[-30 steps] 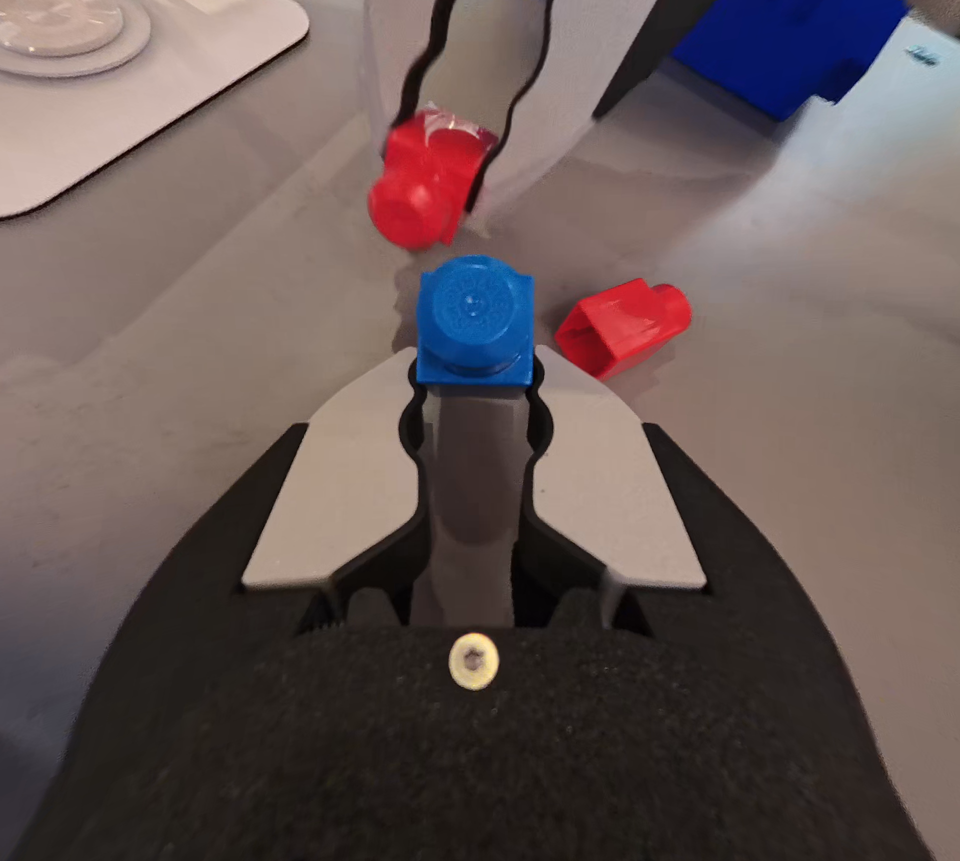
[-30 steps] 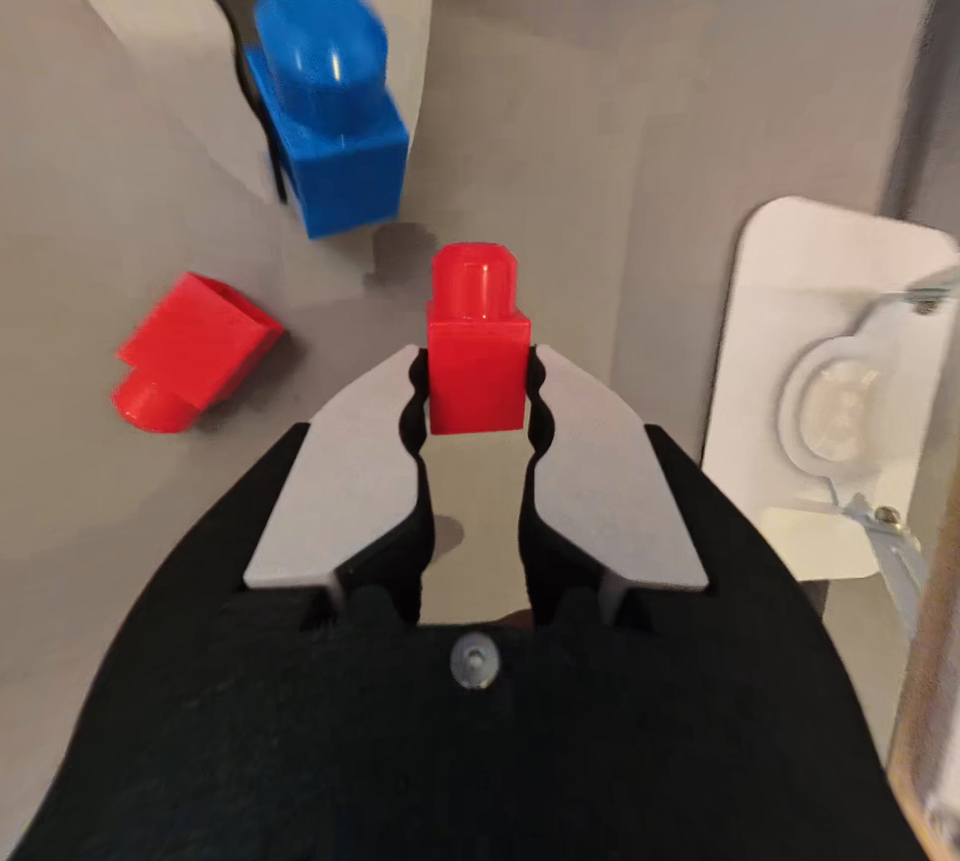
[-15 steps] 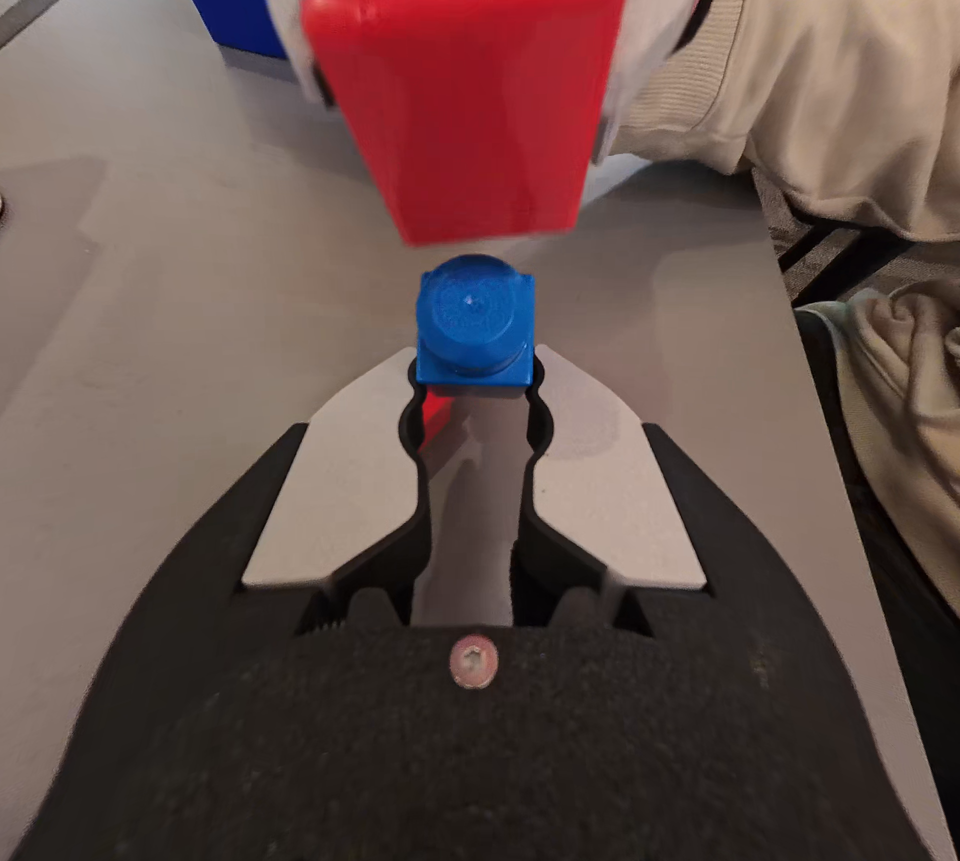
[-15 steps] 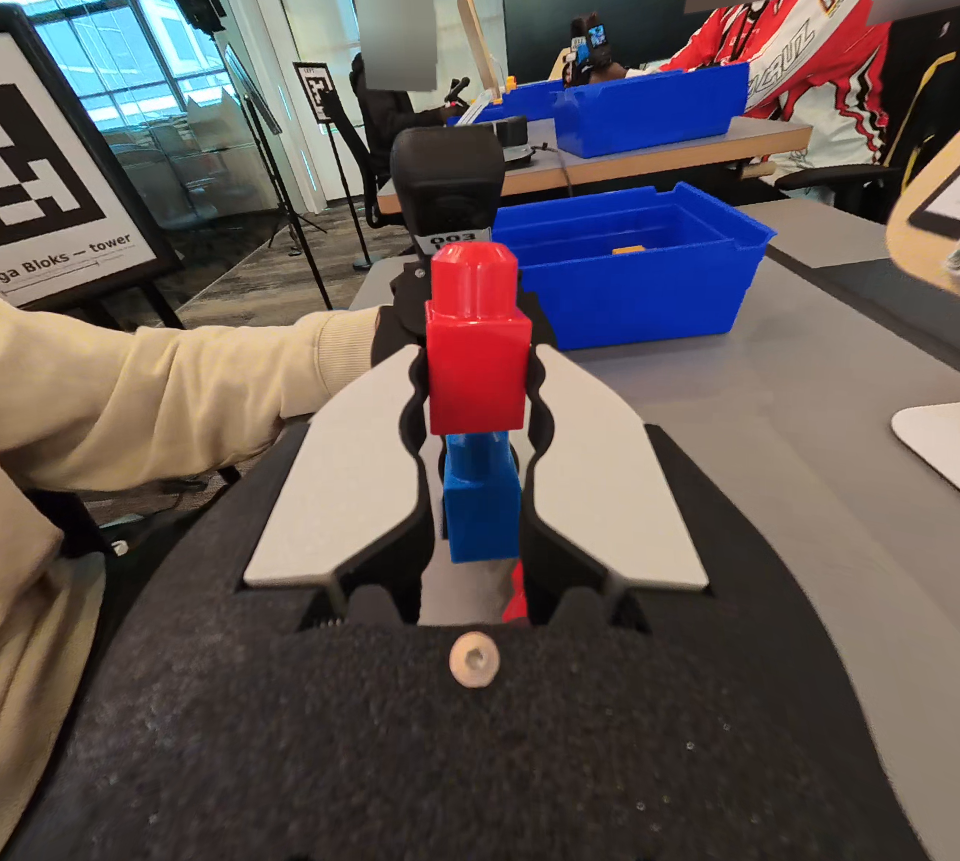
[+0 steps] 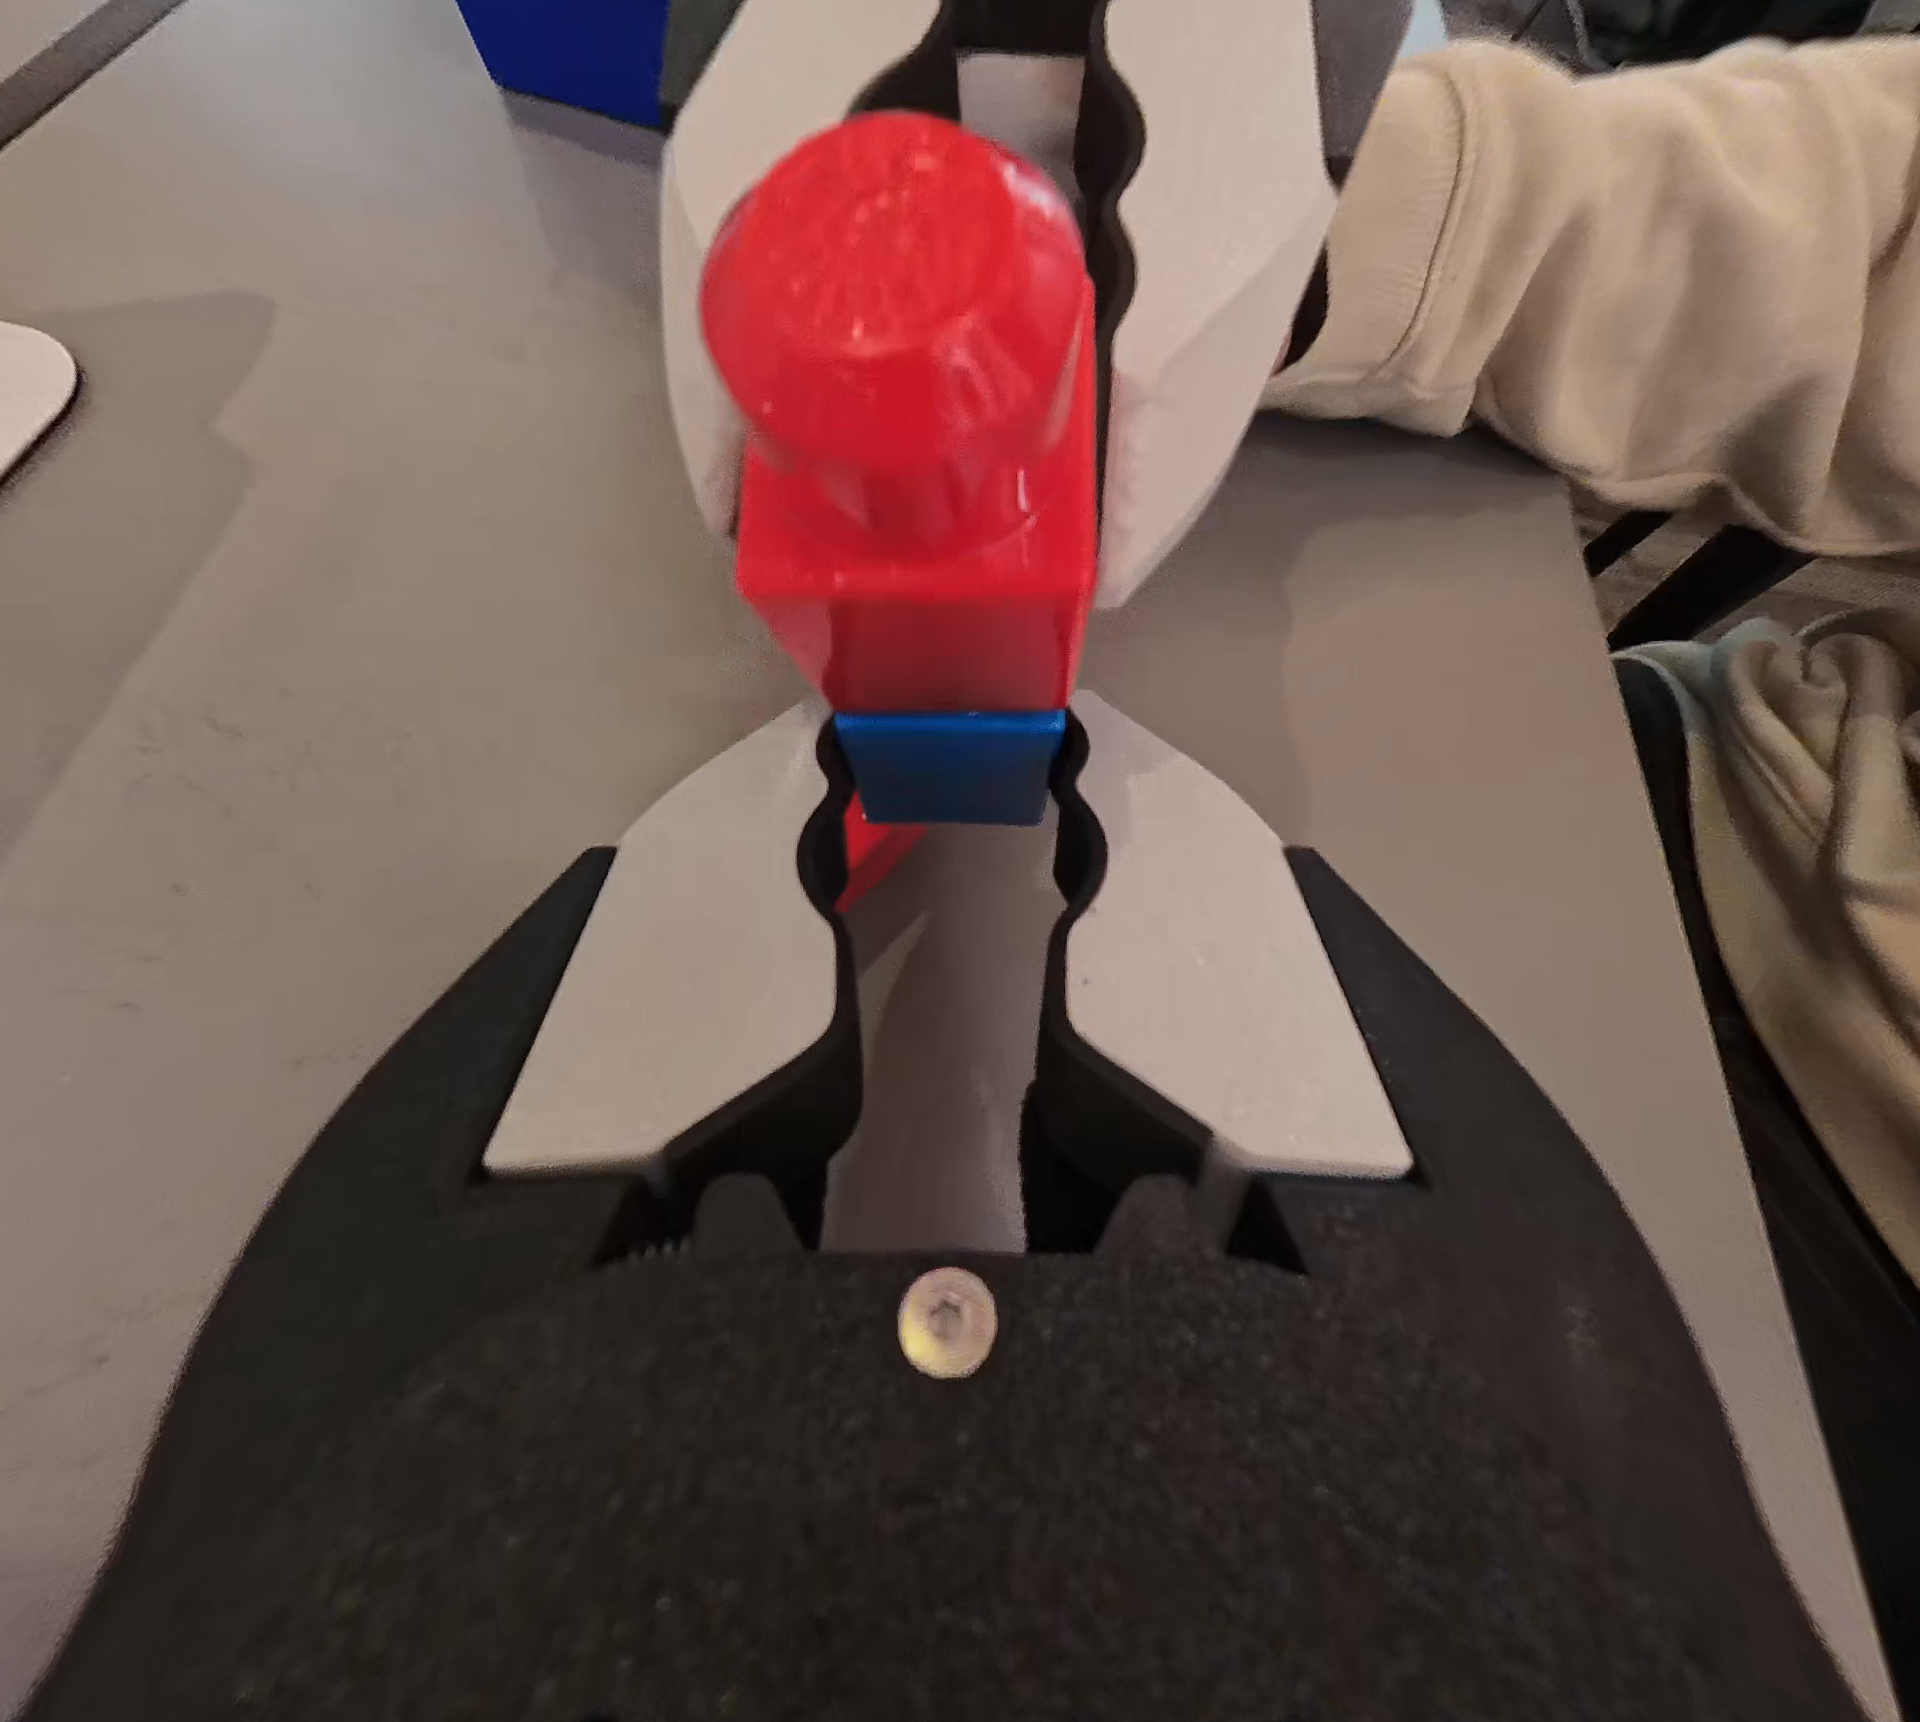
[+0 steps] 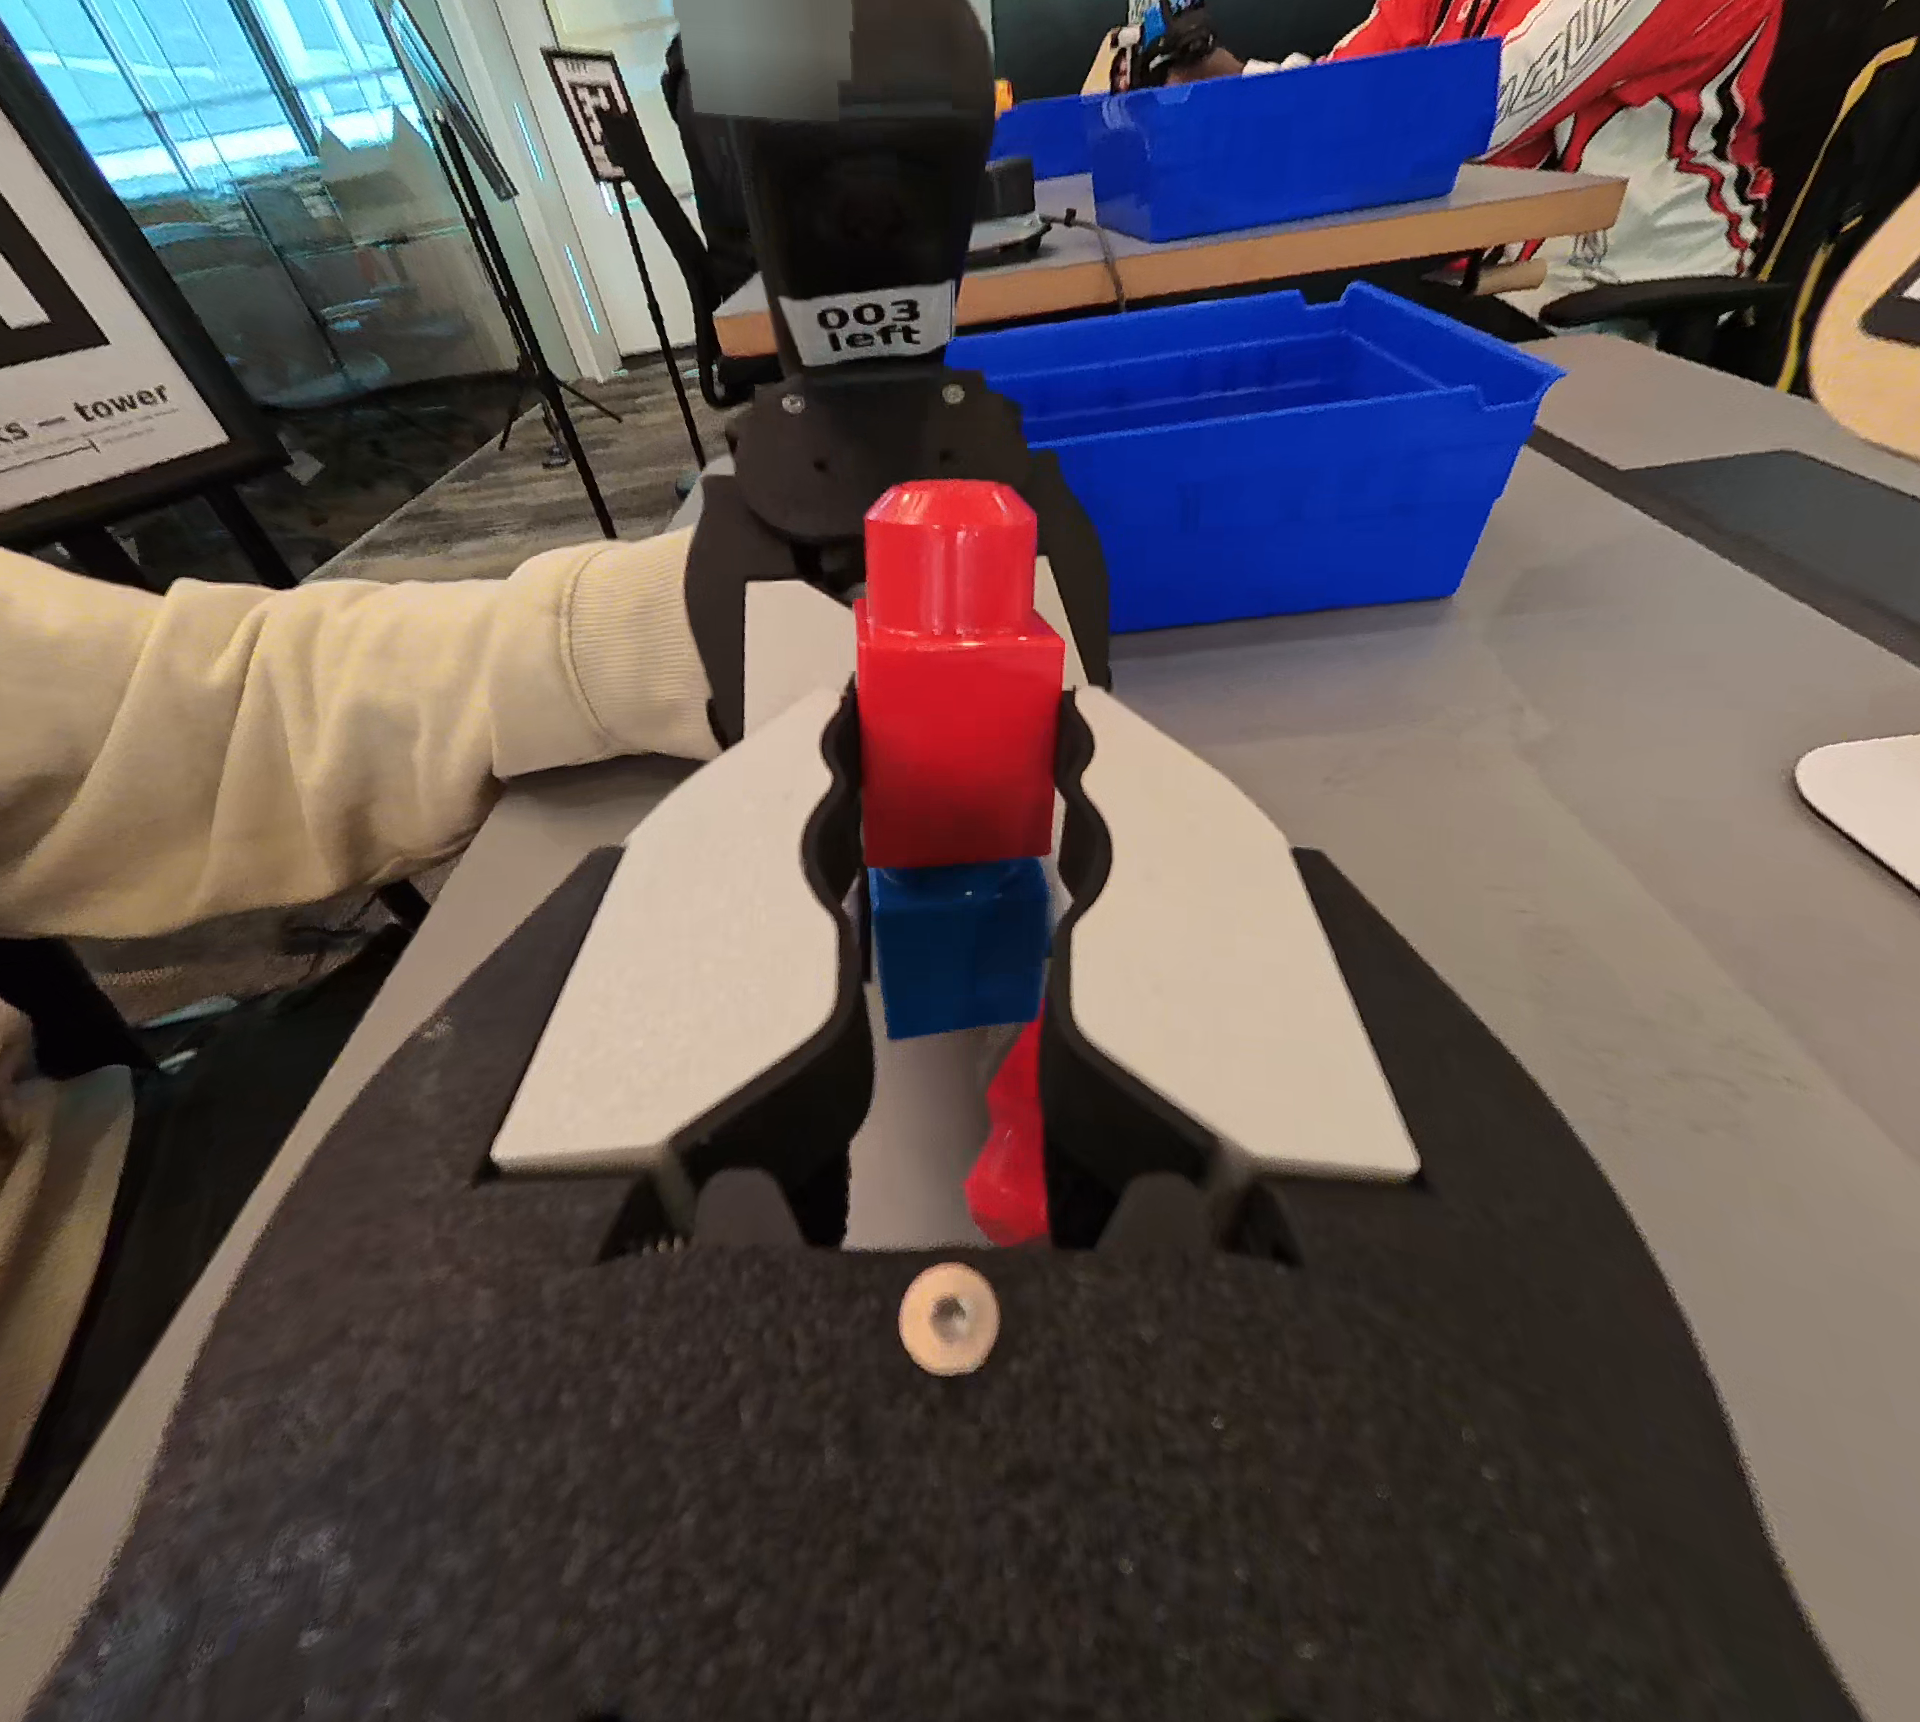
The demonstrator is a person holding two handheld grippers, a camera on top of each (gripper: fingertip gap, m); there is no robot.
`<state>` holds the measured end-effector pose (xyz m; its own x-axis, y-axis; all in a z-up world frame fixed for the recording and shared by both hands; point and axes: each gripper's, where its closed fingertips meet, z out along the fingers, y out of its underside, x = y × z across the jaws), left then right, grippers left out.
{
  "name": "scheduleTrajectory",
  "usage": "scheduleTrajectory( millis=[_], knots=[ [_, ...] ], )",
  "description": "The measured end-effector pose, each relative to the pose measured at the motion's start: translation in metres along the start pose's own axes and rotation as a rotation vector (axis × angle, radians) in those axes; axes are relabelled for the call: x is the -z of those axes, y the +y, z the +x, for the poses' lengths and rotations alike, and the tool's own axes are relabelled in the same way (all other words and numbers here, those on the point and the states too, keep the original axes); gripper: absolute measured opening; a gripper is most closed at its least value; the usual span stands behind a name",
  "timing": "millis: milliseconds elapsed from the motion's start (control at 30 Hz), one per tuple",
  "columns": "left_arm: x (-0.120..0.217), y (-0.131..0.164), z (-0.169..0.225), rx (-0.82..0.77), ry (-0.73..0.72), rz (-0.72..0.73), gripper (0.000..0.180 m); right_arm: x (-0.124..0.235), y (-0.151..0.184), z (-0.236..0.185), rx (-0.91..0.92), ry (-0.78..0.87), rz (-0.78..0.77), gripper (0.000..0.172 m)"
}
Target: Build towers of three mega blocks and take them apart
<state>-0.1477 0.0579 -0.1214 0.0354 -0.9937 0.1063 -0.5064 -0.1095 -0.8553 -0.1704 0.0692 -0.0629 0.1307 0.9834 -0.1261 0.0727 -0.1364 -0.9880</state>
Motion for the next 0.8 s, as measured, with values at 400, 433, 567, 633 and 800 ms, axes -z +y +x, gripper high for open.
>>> scheduleTrajectory(
  millis=[400,433,567,633,800],
  knots=[
    [0.01,-0.034,0.005,0.123,0.11,0.271,0.036,0.016,-0.026,0.003,-0.081,0.013,0.273,0.036],
    [0.011,-0.035,0.005,0.129,0.112,0.285,0.036,0.016,-0.026,0.004,-0.09,0.013,0.287,0.036],
    [0.01,-0.037,0.002,0.132,0.098,0.311,0.036,0.014,-0.024,0.006,-0.117,0.011,0.318,0.036],
    [0.011,-0.037,0.001,0.131,0.094,0.315,0.036,0.014,-0.024,0.007,-0.136,0.011,0.336,0.036],
    [0.012,-0.035,0.0,0.128,0.085,0.311,0.035,0.011,-0.021,0.007,-0.143,-0.007,0.317,0.037]
  ],
)
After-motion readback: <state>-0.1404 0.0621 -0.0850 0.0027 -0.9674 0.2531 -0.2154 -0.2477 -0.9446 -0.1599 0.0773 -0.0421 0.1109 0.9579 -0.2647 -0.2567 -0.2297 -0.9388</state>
